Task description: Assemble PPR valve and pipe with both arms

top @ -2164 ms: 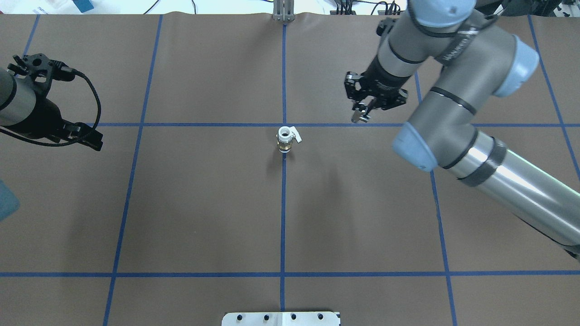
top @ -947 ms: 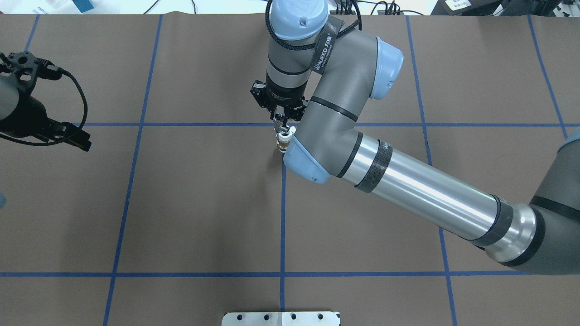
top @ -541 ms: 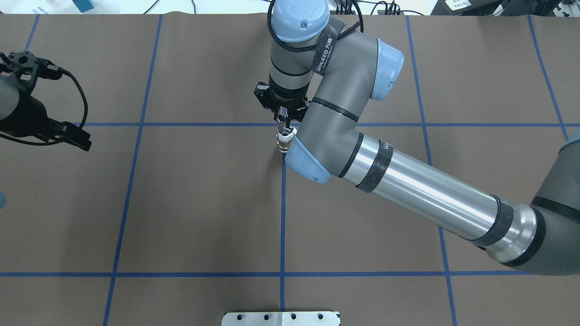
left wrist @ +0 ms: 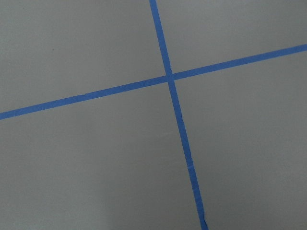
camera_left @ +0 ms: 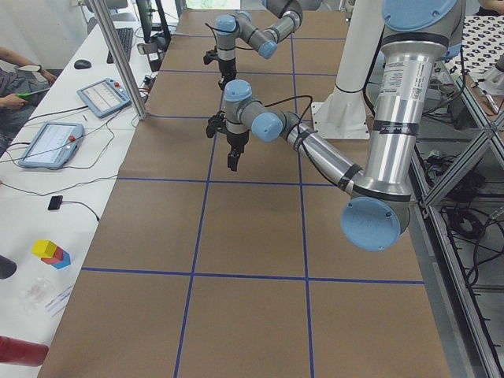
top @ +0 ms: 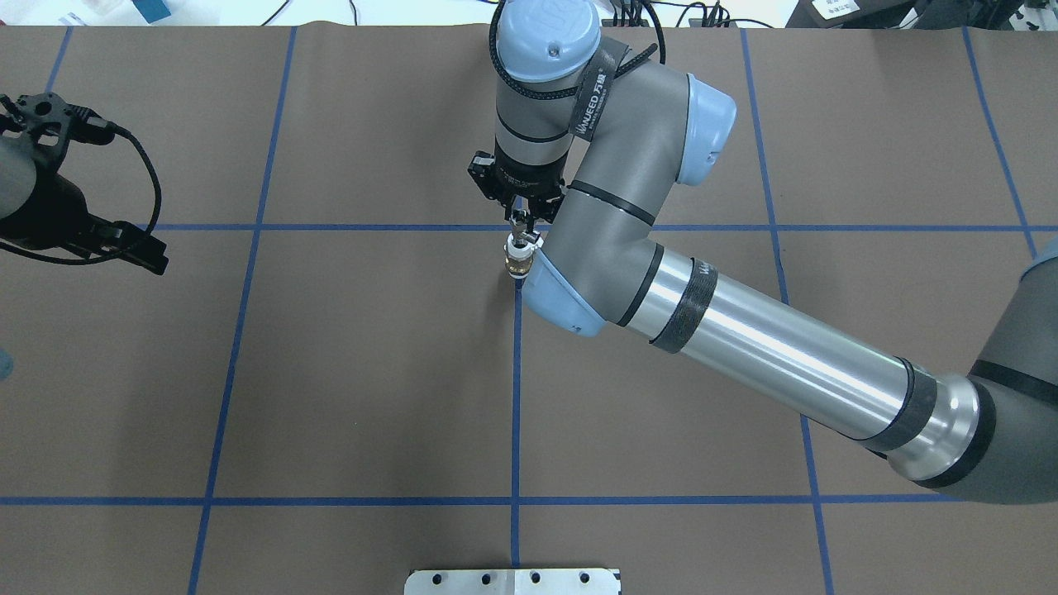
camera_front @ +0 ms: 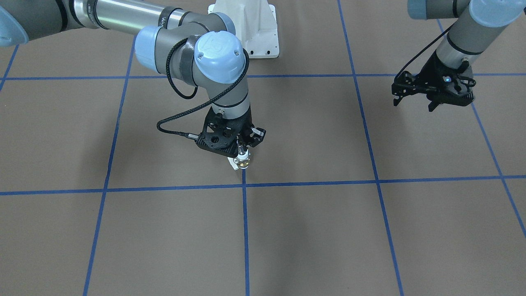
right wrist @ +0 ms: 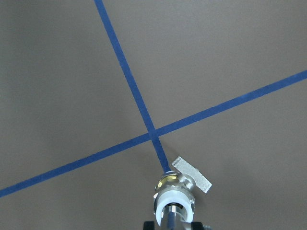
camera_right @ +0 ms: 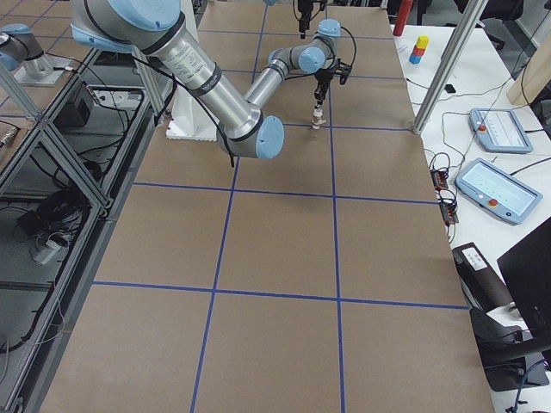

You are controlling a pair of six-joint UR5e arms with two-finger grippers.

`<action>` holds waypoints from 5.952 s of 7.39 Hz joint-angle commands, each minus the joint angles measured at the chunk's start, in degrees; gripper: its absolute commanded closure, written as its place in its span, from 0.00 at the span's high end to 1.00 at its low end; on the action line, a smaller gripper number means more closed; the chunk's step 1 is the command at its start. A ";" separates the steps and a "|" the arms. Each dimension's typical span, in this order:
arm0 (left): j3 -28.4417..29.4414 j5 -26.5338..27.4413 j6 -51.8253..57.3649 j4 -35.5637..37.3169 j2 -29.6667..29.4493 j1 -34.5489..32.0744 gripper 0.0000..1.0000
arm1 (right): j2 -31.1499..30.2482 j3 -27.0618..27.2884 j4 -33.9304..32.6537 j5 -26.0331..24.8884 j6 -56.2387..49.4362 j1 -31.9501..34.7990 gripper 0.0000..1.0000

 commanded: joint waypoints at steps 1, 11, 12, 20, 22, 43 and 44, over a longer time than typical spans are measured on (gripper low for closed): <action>0.01 -0.05 -0.17 0.00 -0.13 0.00 1.00 | 0.06 -0.01 -0.05 -0.46 0.00 -0.43 0.00; 0.18 -0.05 -0.17 0.00 -0.13 0.09 1.00 | -0.37 -0.01 -1.02 -1.95 -0.18 -1.14 0.00; 0.01 -0.05 -0.17 0.00 -0.13 0.09 1.00 | -0.46 -0.01 -1.02 -2.13 -0.26 -1.31 0.00; -0.34 -0.13 -0.17 0.00 0.14 0.00 1.00 | -0.37 -0.09 -0.66 -2.92 -1.05 -1.75 0.57; -0.43 -0.13 -0.17 0.00 0.14 0.00 1.00 | -0.29 -0.09 -0.66 -2.92 -1.06 -1.66 0.59; 1.58 -10.66 33.32 0.17 20.88 -26.00 1.00 | -71.13 20.65 18.93 19.14 -77.43 47.55 1.00; 1.76 -11.29 33.32 0.09 20.71 -26.80 1.00 | -71.21 21.00 19.37 18.79 -77.26 47.56 1.00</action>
